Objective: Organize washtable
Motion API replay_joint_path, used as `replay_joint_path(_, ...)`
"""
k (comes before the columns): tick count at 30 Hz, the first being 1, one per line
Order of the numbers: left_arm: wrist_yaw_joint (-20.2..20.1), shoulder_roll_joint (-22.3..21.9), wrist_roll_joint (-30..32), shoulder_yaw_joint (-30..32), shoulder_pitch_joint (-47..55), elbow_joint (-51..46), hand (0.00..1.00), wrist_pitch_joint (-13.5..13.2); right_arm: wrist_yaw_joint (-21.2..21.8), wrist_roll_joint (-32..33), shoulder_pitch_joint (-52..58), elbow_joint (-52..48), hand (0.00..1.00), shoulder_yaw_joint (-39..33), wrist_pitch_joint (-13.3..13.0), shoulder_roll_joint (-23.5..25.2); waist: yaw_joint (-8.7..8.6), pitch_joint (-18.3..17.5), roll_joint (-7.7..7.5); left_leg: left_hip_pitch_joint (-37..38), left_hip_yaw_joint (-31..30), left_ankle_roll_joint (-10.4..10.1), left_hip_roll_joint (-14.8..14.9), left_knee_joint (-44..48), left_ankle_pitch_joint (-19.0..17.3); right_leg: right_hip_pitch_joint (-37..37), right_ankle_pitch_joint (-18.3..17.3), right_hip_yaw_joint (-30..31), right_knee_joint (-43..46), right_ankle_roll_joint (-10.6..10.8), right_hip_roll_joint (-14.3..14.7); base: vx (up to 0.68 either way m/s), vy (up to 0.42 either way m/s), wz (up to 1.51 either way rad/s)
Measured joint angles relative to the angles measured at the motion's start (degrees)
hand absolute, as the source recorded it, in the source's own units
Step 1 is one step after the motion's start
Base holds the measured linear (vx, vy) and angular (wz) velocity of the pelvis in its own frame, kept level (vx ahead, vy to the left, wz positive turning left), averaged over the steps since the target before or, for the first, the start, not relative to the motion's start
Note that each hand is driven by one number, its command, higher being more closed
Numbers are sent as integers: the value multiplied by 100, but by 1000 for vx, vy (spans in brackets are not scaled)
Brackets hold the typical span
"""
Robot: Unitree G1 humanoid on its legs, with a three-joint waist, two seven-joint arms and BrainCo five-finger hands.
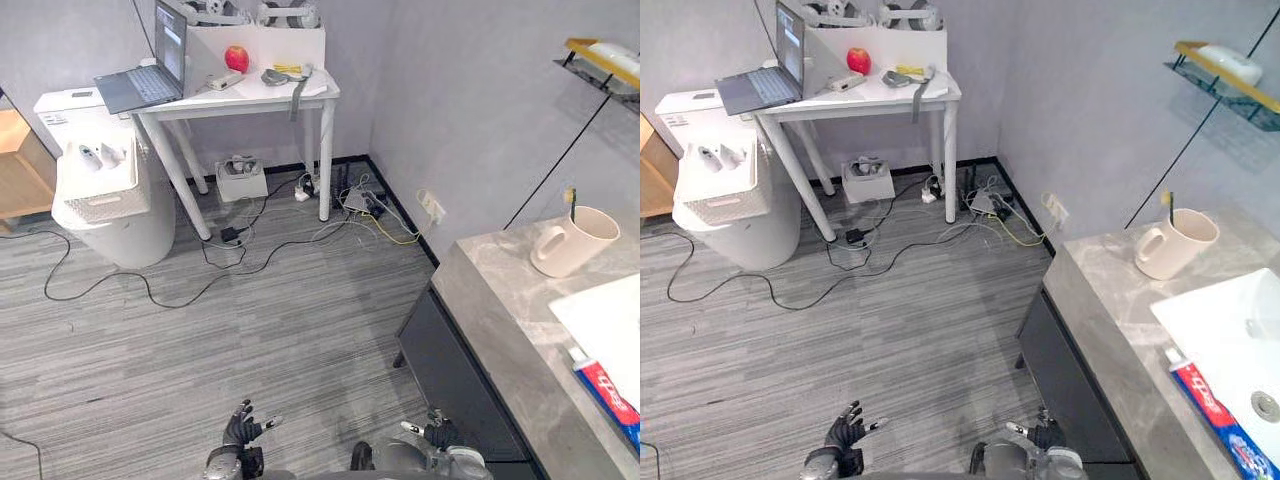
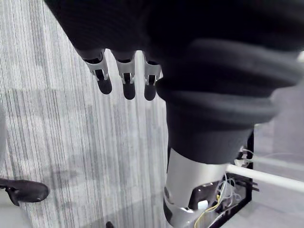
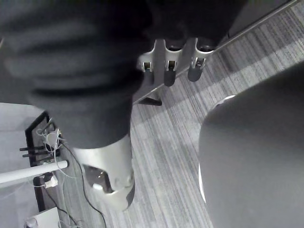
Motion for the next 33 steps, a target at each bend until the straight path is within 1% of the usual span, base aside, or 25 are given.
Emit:
replay_joint_path(1, 0, -3, 9, 9, 21, -41, 0, -4, -1, 3, 5, 21, 0, -8, -1, -5, 8, 2, -16, -34, -18, 23, 46, 27, -165, 161, 2, 80, -129, -1, 5, 169, -12, -24)
replay_joint_path(2, 1, -4, 8, 12, 39, -73, 0, -8, -4, 4, -25, 29, 0, -21, -2, -10, 22, 9, -32, -98, -67, 28, 66, -55, -251, 218, 5, 179, -180, 3, 4, 153, 42, -48)
replay_joint_path(3, 3, 2, 8, 16, 48, -74, 0, -12, -4, 4, -85, 33, 0, -44, -5, -35, 25, 8, -16, -227, -292, 92, 27, -262, -292, 225, 37, 332, -220, 55, -8, 85, 89, -51)
replay_joint_path(4, 5, 9, 7, 23, 49, -72, 0, -13, -4, 4, -113, 44, 0, -44, -6, -48, 28, -4, 11, -283, -465, 91, -23, -432, -292, 225, 60, 417, -241, 93, -24, 48, 145, -66)
replay_joint_path(5, 12, 20, 4, 28, 62, -69, 0, -16, -3, 5, -171, 143, 0, -43, -30, -101, 25, -6, 13, -357, -779, 55, -82, -923, -247, 224, 123, 571, -290, 190, -32, 47, 193, -64)
replay_joint_path(6, 12, -2, 3, 11, 77, -38, 0, -18, -2, 4, -183, 220, 0, -44, -50, -183, 14, -50, 249, -368, -983, -10, -6, -1534, 199, 247, 189, 701, -361, 301, 73, 55, 277, -79)
replay_joint_path(7, 19, 21, 2, -13, 50, 71, 0, -15, -8, 2, -181, 314, 0, -36, -33, -197, 31, -52, 214, -285, -896, 19, -45, -1554, 178, 280, 248, 894, -440, 415, 46, 40, 292, -67)
replay_joint_path(8, 25, 69, 3, -14, 67, 92, 0, -19, 21, -1, -122, 307, 0, -20, -36, -134, 28, -105, 135, -228, -767, 75, -147, -1720, 235, 288, 309, 1006, -580, 476, -48, 15, 245, -49)
replay_joint_path(10, 21, 176, 8, -14, 70, 111, 0, -18, 10, 2, -74, 305, 0, -111, -36, -54, 17, -139, 36, -142, -636, 167, -265, -1900, 312, 272, 378, 1096, -662, 581, -155, -10, 154, -28)
replay_joint_path(11, 20, 200, 16, -15, 56, 163, 0, -18, 8, 1, -46, 305, 0, -160, -36, -44, -5, -159, 40, -122, -610, 234, -358, -1970, 358, 278, 419, 1156, -730, 648, -218, -25, 151, -18)
replay_joint_path(12, 17, 225, 45, -24, 45, 163, 0, -21, 8, -5, -20, 309, 0, -163, -36, -55, -7, -206, -29, -87, -580, 296, -443, -2037, 404, 289, 455, 1185, -791, 706, -291, -23, 141, -8)
replay_joint_path(13, 17, 264, 51, -29, 45, 164, 0, -23, 10, -8, -9, 316, 0, -162, -36, -53, -1, -197, -15, -64, -561, 295, -482, -2077, 437, 287, 472, 1196, -814, 730, -327, -26, 145, -3)
replay_joint_path(14, 17, 286, 59, -46, 38, 171, 0, -23, 10, -8, -13, 364, 0, -163, -37, -47, -1, -205, -29, -27, -545, 345, -554, -2191, 500, 298, 507, 1204, -865, 770, -394, -22, 108, -2)
replay_joint_path(15, 17, 300, 60, -90, 37, 192, 0, -23, 11, -10, -17, 394, 0, -163, -37, -48, 0, -238, -82, 4, -545, 356, -591, -2237, 533, 314, 536, 1205, -906, 786, -427, -8, 112, 2)
replay_joint_path(16, 15, 316, 62, -140, 55, 230, 0, -23, 11, -11, -23, 437, 0, -168, -36, -51, 5, -198, -12, 54, -542, 375, -632, -2266, 558, 356, 590, 1209, -980, 814, -464, -13, 76, 0)
replay_joint_path(18, 16, 316, 64, -139, 98, 275, 0, -22, 17, -12, -35, 465, 0, -164, -36, -41, 12, -237, -73, 61, -523, 415, -659, -2317, 593, 378, 622, 1222, -1005, 829, -488, -58, 49, 0)
replay_joint_path(19, 15, 329, 62, -139, 99, 320, 0, -22, 19, -13, -45, 477, 0, -164, -36, -43, 11, -213, -24, 80, -552, 418, -691, -2396, 659, 376, 630, 1206, -1005, 835, -513, -69, 9, 4)
replay_joint_path(20, 16, 398, 46, -132, 195, 380, 0, -22, 22, -14, -36, 641, 0, -101, -35, -257, 0, -376, -48, 439, -787, 381, -724, -3013, 995, 582, 768, 1076, -1295, 822, -517, -51, 2, 5)
replay_joint_path(26, 16, 398, 47, -135, 211, 380, 0, -22, 22, -14, -21, 641, 0, -96, -36, -258, -1, -373, -45, 414, -793, 383, -724, -2986, 993, 562, 764, 1062, -1264, 822, -531, 0, 0, 0)
replay_joint_path(27, 17, 399, 46, -134, 215, 381, 0, -22, 20, -14, -7, 641, 0, -97, -36, -261, -7, -345, 1, 402, -791, 351, -722, -3025, 969, 556, 748, 1051, -1283, 822, -537, 0, 0, 4)
replay_joint_path(29, 17, 399, 47, -134, 221, 383, 0, -22, 20, -14, -6, 643, 0, -94, -36, -271, -30, -352, -5, 371, -785, 349, -714, -3092, 969, 527, 733, 1040, -1334, 810, -535, -25, -6, 2)
replay_joint_path(33, 21, 399, 46, -133, 223, 426, 0, -22, 17, -9, -5, 655, 0, -98, -36, -287, -86, -360, 15, 333, -649, 317, -646, -3275, 990, 501, 813, 1028, -1581, 814, -506, -19, -17, -8)
